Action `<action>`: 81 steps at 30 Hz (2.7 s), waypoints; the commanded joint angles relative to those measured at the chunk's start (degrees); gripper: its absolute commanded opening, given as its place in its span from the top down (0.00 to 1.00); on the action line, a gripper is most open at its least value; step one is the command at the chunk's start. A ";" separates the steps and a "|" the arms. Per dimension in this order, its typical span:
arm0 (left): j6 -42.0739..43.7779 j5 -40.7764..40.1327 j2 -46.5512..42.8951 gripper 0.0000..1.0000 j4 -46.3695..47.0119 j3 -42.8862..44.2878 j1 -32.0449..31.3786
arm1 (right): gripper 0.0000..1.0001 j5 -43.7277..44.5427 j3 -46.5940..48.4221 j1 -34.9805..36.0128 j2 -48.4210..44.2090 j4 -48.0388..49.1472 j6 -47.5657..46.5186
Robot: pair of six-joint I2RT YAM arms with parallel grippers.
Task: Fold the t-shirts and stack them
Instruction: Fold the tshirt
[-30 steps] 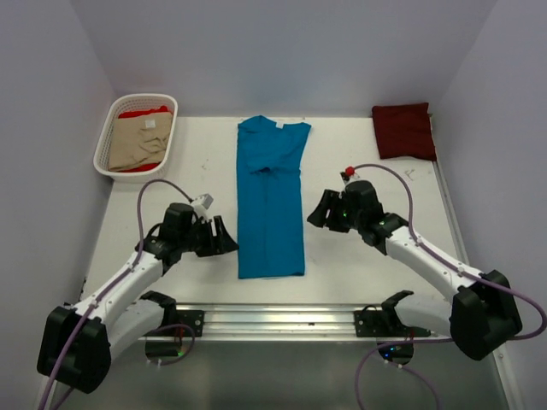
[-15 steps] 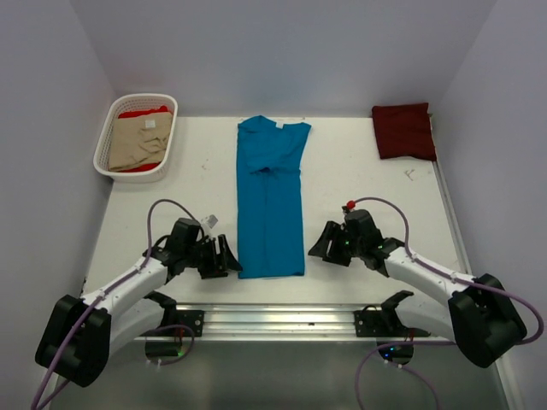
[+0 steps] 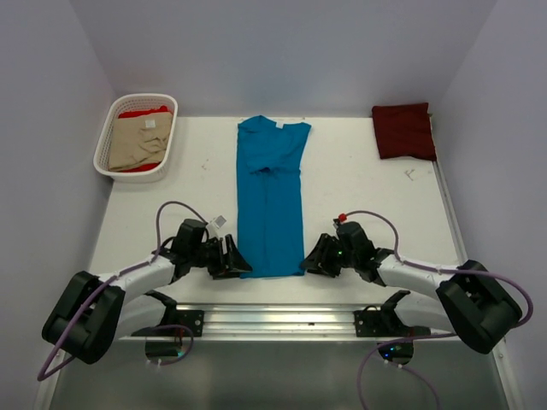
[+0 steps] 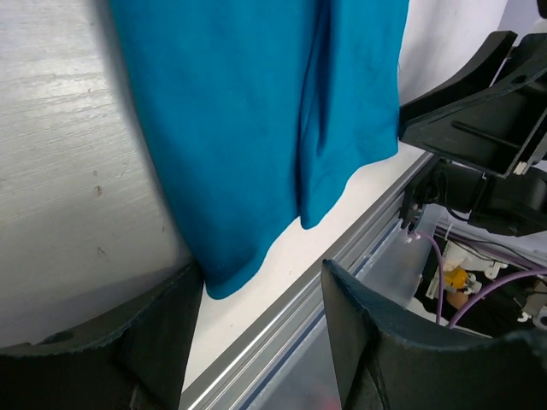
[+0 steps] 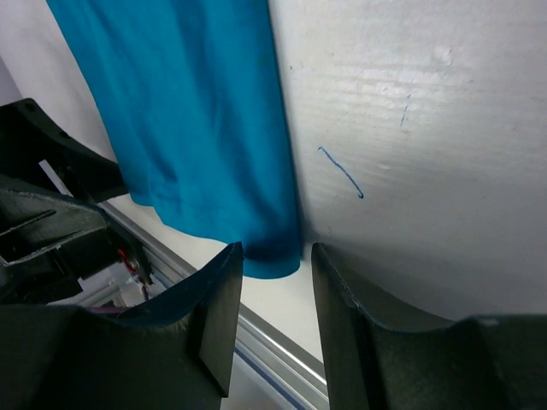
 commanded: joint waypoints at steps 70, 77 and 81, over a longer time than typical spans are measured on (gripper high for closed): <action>8.39 -7.75 -21.57 1.00 -16.02 15.99 -1.48 | 1.00 12.01 22.04 13.21 -11.72 -26.89 -18.71; 15.07 -13.19 -7.94 1.00 -7.05 18.27 -1.39 | 1.00 23.96 30.92 11.38 -0.01 -26.01 -23.37; 17.18 -15.04 -2.49 1.00 -3.18 19.59 -0.78 | 1.00 25.73 34.78 7.87 5.00 -24.17 -25.48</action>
